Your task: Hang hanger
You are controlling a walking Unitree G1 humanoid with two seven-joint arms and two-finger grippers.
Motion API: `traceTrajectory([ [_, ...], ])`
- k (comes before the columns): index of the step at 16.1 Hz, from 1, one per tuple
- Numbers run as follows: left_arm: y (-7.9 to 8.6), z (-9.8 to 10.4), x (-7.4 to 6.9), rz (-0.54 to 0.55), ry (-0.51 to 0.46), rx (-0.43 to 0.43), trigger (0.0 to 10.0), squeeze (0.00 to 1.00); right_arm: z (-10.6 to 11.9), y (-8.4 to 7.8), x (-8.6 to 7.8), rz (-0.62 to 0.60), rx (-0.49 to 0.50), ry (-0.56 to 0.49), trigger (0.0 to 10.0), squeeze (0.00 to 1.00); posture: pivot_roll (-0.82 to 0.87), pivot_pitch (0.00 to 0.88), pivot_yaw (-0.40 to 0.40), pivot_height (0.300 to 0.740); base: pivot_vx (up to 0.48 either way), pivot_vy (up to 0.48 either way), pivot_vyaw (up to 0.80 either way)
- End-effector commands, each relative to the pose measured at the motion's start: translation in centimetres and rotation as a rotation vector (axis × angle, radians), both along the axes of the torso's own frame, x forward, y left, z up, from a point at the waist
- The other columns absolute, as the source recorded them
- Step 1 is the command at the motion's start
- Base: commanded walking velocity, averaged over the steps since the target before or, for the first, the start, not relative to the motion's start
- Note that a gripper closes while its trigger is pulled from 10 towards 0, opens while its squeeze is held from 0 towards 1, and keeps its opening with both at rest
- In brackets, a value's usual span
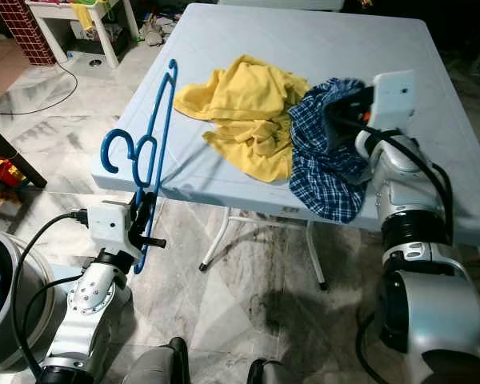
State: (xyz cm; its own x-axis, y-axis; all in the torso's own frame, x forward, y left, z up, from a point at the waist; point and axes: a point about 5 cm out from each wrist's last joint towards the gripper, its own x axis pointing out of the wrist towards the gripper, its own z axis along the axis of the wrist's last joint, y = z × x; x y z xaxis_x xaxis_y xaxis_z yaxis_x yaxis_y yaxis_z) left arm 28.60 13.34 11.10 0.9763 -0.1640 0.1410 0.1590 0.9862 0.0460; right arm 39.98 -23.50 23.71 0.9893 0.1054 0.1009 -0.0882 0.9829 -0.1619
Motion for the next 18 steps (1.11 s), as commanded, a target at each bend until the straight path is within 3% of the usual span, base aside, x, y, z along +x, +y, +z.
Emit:
traceTrajectory([
  [1,0.1,-2.0,-0.4,-0.001,0.109,0.016,10.0,0.0,-1.2,-0.2,-0.2,0.021,-0.018,0.062,10.0,0.0,0.08,0.194,-0.011,0.74,0.0,0.0,0.0],
  [3,-0.1,-2.1,-0.4,-0.007,0.114,0.017,10.0,0.0,-3.3,0.5,-0.7,0.138,-0.14,0.16,10.0,0.0,0.08,0.195,-0.009,0.74,0.0,0.0,0.0],
  [6,-0.2,-2.2,-0.5,-0.021,0.12,0.021,10.0,0.0,-5.9,1.1,-2.1,0.319,-0.518,0.263,10.0,0.0,0.07,0.201,-0.001,0.74,0.0,0.0,0.0],
  [7,-0.2,-2.3,-0.5,-0.027,0.126,0.023,10.0,0.0,-5.8,1.0,-2.5,0.378,-0.575,0.27,10.0,0.0,0.07,0.203,0.003,0.74,0.0,0.0,0.0],
  [9,-0.2,-2.4,-0.5,-0.032,0.13,0.028,10.0,0.0,-3.0,-0.4,-2.3,0.353,-0.613,0.198,10.0,0.0,0.08,0.204,0.006,0.74,0.0,0.0,0.0],
  [11,-0.1,-2.4,-0.5,-0.026,0.131,0.034,10.0,0.0,0.1,-1.7,-2.6,0.303,-0.697,0.037,10.0,0.0,0.08,0.202,0.003,0.74,0.0,0.0,0.0],
  [12,0.0,-2.4,-0.5,-0.016,0.128,0.035,10.0,0.0,1.4,-2.8,-2.7,0.215,-0.661,-0.026,10.0,0.0,0.08,0.202,0.002,0.74,0.0,0.0,0.0],
  [15,0.1,-2.4,-0.5,-0.01,0.127,0.035,10.0,0.0,0.3,-4.9,-3.8,0.173,-0.613,0.008,10.0,0.0,0.08,0.204,0.001,0.74,0.0,0.0,0.0],
  [18,0.2,-2.4,-0.5,-0.012,0.128,0.036,10.0,0.0,-0.8,-5.6,-4.6,0.186,-0.604,0.032,10.0,0.0,0.07,0.207,0.01,0.74,0.0,0.0,0.0],
])
